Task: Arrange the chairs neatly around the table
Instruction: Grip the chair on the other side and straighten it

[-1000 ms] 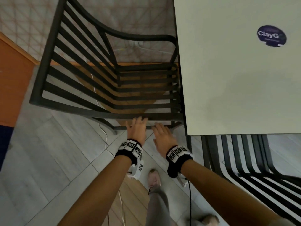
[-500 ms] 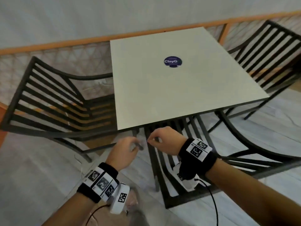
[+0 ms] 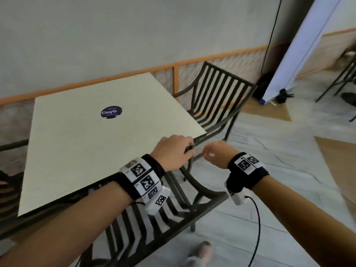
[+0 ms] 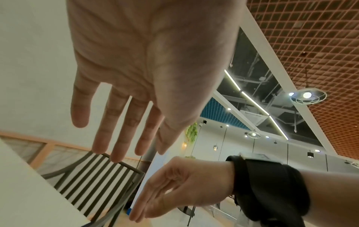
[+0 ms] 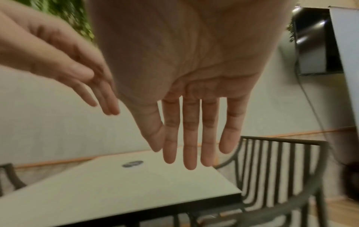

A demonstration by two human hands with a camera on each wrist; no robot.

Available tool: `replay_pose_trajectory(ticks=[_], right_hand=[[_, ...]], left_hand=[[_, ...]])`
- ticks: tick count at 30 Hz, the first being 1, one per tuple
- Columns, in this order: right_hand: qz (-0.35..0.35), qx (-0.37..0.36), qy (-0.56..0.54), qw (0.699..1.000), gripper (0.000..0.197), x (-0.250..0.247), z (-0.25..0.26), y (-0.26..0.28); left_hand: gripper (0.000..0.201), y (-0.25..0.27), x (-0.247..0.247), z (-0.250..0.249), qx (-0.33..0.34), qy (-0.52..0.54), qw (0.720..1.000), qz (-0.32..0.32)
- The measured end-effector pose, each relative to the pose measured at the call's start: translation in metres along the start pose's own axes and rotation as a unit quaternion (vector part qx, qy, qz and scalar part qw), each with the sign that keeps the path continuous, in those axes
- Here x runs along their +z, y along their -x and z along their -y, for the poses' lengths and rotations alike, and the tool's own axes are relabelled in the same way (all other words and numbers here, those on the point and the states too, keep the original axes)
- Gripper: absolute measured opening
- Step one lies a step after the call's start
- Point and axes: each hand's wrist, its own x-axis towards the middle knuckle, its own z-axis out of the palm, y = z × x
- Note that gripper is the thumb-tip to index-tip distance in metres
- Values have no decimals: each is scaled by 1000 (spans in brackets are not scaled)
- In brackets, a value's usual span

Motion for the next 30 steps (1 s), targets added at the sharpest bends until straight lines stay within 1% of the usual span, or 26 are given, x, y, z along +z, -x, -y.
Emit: replay_pose_trajectory(ticks=[2, 6, 10, 13, 16, 19, 24, 26, 28, 30], right_hand=[[9, 22, 10, 1000, 28, -5, -51, -19], [31, 34, 10, 999, 28, -18, -142, -73], [60, 46, 3, 997, 27, -30, -214, -136], [75, 56, -1, 996, 28, -34, -258, -184], [100, 56, 11, 993, 30, -31, -289, -230], [126, 46, 30, 991, 32, -23, -320, -282], [145, 9, 60, 988, 44, -3, -369, -367], [130, -13, 99, 986, 46, 6, -385, -398], [98, -37, 145, 984, 51, 16, -403, -426], [80, -53, 174, 980, 56, 28, -424, -448]], left_hand=[[32, -54, 19, -23, -4, -3, 1000, 18], [33, -164, 63, -41, -18, 11, 999, 46], [34, -260, 103, -48, -75, 27, 991, 106], [36, -322, 130, -45, -96, -4, 987, 127], [34, -374, 157, -40, -117, -23, 982, 149], [33, -423, 187, -32, -155, -7, 975, 157], [49, -484, 243, 2, -246, 20, 950, 192], [55, -503, 264, 21, -282, 32, 941, 185], [61, -519, 284, 37, -311, 44, 932, 180], [61, -531, 303, 49, -333, 53, 924, 179]])
